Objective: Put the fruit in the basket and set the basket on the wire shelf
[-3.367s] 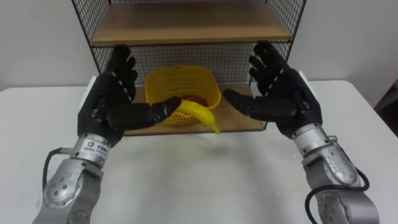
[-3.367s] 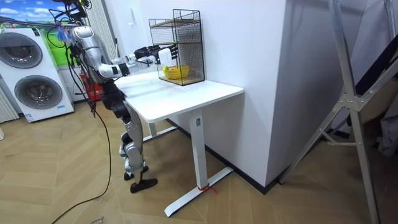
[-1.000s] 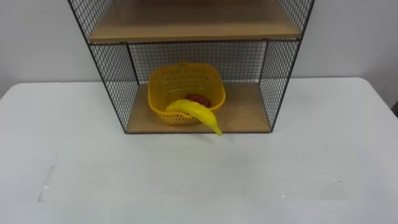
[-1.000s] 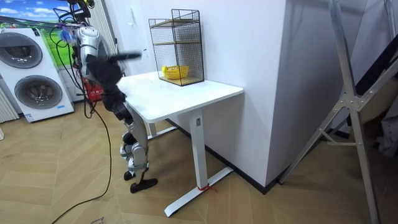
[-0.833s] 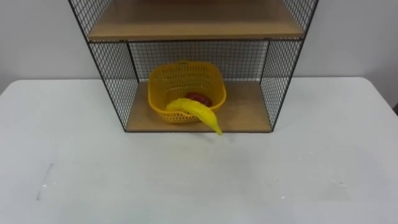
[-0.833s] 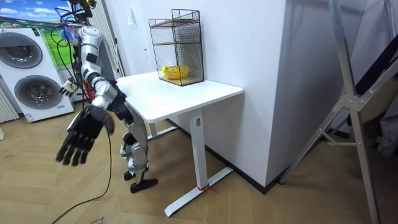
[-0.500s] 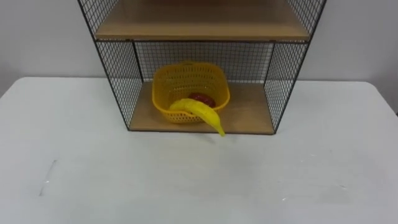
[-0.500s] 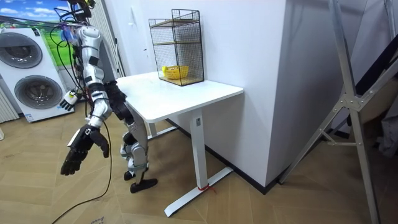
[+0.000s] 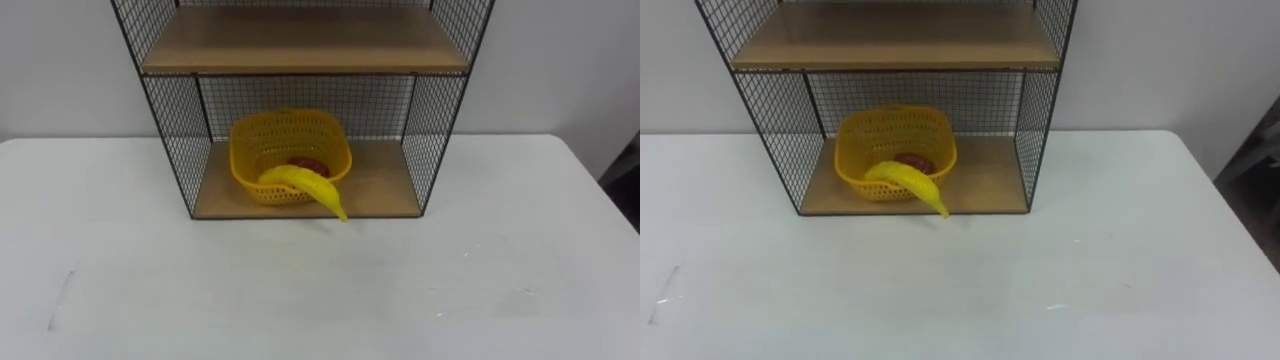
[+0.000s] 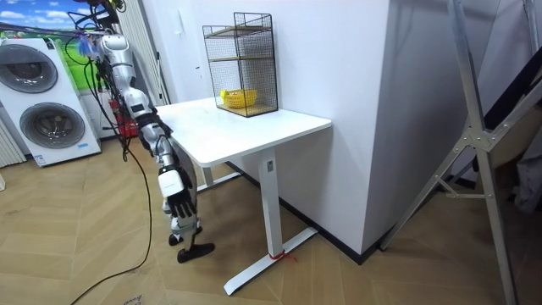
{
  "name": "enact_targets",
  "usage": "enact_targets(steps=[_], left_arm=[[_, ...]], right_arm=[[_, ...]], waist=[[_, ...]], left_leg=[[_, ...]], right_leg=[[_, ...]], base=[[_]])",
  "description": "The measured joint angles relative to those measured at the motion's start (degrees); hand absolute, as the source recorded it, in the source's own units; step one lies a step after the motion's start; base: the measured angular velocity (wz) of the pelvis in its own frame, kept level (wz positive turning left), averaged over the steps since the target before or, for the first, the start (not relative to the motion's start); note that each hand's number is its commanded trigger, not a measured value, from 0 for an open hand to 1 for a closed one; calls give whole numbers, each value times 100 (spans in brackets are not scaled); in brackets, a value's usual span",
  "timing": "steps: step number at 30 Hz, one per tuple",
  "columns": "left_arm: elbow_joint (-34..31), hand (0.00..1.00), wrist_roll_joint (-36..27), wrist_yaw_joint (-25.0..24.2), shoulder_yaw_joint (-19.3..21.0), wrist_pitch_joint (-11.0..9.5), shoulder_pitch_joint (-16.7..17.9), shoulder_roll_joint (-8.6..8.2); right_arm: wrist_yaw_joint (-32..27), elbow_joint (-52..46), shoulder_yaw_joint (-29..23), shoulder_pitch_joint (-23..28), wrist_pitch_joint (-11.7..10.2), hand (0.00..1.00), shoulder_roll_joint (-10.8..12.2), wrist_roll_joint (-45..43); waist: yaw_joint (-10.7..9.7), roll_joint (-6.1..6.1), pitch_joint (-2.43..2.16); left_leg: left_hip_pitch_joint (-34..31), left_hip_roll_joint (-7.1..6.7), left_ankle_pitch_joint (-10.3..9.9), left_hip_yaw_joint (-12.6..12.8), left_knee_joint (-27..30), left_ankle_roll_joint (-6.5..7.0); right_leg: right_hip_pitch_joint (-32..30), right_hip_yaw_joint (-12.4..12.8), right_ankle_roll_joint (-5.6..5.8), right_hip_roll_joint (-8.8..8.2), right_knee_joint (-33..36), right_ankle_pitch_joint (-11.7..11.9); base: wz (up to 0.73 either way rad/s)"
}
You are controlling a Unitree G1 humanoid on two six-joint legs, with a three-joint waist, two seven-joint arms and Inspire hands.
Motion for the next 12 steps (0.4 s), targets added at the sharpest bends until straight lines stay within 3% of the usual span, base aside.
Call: enact_targets(steps=[1,7,12], left_arm=[[-3,0,68,-86,-73,20,-68,-2],[-68,0,528,-225,-573,263,-235,-55],[-39,0,533,-253,-872,279,-200,-128]], right_arm=[[114,2,77,-55,19,0,16,-243],[544,45,687,-165,301,0,105,-1787],[827,48,875,-167,376,0,249,-2606]], waist=[[-22,5,16],[-12,5,16],[-16,-4,9]], left_leg=[[2,-3,14,3,-27,1],[12,25,22,94,-60,3],[41,37,22,119,-61,2]], right_leg=[[-8,13,1,3,-16,5],[-18,122,20,50,-84,48],[6,138,19,59,-80,56]], base=[[0],[-8],[-1]])
